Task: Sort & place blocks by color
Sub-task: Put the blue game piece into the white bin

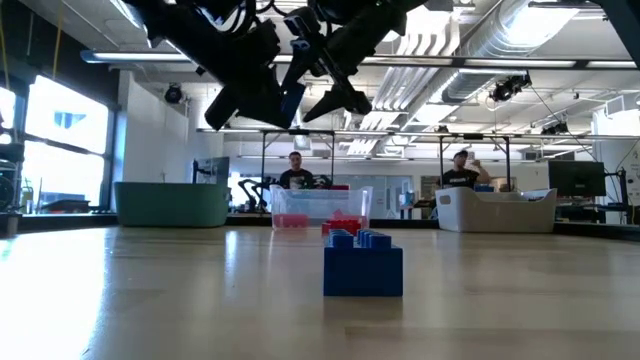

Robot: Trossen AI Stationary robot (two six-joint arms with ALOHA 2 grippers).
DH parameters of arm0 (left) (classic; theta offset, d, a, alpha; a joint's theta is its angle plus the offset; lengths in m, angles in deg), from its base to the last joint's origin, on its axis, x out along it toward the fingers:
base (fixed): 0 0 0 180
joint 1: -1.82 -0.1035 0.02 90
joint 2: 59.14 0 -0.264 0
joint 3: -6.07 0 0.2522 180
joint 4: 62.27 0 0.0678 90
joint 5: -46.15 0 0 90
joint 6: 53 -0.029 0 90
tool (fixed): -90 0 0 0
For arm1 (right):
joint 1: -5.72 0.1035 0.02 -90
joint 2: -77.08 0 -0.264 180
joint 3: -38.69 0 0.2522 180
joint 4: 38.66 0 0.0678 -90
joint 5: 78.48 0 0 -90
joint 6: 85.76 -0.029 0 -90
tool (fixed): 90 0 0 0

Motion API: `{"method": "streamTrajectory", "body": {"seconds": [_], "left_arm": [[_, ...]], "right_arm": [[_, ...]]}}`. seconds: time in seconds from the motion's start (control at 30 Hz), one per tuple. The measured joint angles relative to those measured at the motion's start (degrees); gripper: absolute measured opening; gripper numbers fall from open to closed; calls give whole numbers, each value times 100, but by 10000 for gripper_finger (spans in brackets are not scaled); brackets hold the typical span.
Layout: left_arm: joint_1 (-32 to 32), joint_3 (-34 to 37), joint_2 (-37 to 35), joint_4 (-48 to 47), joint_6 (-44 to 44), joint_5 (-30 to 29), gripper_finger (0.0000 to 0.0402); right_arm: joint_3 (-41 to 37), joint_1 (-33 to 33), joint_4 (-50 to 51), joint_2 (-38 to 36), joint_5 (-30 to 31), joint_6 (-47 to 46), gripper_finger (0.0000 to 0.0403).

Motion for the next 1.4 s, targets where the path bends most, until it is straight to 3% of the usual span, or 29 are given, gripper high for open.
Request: {"method": "streamTrajectory", "body": {"seconds": [0.27, 0.67, 0.77, 1.0, 1.27, 1.4], "left_arm": [[3, -235, 52, -15, -216, -94, 112], [24, -243, 52, -104, -216, -329, 112], [24, -241, 52, -87, -216, -420, 123], [30, -243, 52, -41, -209, -385, 196], [35, -241, 52, -58, 295, -566, 205], [30, -242, 49, -66, 392, -685, 209]], "right_arm": [[0, 4, -105, 0, 295, -328, 240], [-2, 29, -174, 0, 385, -512, 74], [-2, 24, -167, 0, 385, -421, 73], [0, 33, -71, 0, 344, -171, 73], [13, 32, 215, -1, 380, 47, 73], [2, 18, 586, -7, 685, 220, 73]]}}
